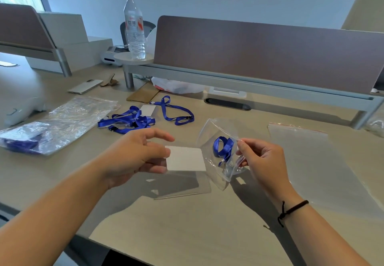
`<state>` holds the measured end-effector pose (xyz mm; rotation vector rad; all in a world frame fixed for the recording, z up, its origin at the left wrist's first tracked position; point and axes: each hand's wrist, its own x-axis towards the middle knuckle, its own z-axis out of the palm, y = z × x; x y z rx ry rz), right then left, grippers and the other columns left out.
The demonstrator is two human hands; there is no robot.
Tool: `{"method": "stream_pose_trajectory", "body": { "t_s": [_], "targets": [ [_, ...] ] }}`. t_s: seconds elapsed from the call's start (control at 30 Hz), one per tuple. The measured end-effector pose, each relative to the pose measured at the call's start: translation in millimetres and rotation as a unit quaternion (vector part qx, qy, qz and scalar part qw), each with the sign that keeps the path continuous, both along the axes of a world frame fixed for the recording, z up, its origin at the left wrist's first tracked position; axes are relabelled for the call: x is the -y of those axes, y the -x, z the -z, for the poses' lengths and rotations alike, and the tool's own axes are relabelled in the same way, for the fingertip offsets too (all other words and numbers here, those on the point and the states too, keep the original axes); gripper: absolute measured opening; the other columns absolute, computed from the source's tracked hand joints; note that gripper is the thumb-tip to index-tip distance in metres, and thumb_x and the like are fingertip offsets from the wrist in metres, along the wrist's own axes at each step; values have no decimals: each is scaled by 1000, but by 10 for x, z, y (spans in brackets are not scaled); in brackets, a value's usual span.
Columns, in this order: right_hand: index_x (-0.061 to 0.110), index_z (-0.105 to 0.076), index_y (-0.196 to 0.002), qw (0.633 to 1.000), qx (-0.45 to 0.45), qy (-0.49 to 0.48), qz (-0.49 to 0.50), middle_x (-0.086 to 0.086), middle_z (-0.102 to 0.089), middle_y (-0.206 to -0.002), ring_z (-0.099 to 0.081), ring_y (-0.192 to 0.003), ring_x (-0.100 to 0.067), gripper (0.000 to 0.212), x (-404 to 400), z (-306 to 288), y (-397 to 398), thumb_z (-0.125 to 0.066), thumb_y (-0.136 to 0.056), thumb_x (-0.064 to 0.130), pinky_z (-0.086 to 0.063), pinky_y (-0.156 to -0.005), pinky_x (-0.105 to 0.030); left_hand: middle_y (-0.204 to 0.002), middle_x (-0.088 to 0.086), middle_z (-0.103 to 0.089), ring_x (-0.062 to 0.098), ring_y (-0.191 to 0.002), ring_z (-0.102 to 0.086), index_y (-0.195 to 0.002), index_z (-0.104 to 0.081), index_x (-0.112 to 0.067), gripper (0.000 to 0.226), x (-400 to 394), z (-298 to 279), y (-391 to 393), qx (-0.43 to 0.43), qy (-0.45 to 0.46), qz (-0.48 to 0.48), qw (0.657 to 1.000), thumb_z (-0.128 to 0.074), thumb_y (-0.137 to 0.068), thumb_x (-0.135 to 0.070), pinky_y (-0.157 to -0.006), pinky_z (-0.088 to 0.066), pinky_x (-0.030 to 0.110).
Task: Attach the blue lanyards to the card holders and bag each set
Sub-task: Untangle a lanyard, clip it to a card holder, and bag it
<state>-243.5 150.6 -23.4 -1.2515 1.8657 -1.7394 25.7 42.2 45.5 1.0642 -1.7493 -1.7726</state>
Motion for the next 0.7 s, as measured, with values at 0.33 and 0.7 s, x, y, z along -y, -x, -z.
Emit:
{"method": "stream_pose_trajectory", "body": {
  "t_s": [0.33, 0.7],
  "targets": [
    [33, -75, -94, 1000, 3, 4, -6, 13, -75, -82, -72, -80, -11, 12, -17, -41, -12, -66, -94, 25, -60, -62, -24, -92, 11, -78, 21, -84, -77, -120, -65, -12, 23, -138, 137, 560, 70, 58, -21, 996, -60, -98, -7, -65, -63, 29],
    [28, -77, -97, 998, -35, 32, -29, 15, -75, -82, -72, -80, -13, 13, -52, -103, -58, -69, -93, 19, -61, -68, -27, -92, -12, -67, 7, -59, -72, -132, -62, -22, 32, -99, 485, 1346, 166, 276, -28, 947, -61, -100, -21, -51, -56, 18]
  ]
}}
